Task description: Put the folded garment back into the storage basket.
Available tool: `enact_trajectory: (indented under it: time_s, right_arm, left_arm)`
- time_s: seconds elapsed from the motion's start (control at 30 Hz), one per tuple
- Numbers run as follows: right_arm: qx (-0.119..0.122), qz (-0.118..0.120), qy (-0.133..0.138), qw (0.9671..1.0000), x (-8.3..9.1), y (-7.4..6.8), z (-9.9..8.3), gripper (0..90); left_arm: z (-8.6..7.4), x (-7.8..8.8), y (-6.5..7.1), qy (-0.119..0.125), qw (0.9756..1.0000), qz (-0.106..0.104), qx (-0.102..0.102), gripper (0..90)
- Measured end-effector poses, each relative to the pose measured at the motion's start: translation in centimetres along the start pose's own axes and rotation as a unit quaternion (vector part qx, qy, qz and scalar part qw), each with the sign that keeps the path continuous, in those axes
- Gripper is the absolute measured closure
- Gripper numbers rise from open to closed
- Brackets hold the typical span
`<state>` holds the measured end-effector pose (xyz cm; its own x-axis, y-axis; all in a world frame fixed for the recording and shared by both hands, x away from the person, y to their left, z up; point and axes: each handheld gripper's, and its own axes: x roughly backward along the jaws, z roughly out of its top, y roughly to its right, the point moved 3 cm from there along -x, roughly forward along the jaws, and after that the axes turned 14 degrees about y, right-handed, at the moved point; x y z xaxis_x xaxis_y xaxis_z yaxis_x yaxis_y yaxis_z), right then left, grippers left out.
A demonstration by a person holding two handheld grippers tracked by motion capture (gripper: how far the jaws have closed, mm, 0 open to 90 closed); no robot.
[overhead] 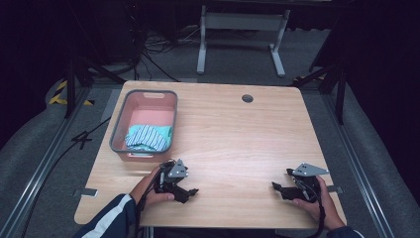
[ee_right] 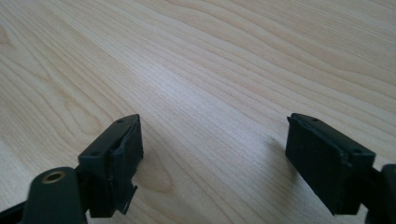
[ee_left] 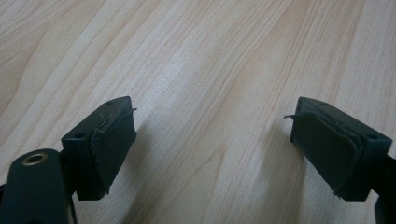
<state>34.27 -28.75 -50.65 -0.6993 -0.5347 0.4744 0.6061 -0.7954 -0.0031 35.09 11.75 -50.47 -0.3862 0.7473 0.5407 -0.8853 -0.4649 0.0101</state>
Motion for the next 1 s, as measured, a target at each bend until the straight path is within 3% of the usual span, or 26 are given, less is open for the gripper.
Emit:
enact_trajectory:
  time_s: [1.0]
  right_arm:
    - [-0.006, -0.005, -0.003, 1.0000, -0.04, 0.03, 0.00, 16.9]
  left_arm:
    - [0.04, -0.16, 0.00, 0.001, 1.0000, -0.001, 0.004, 12.6]
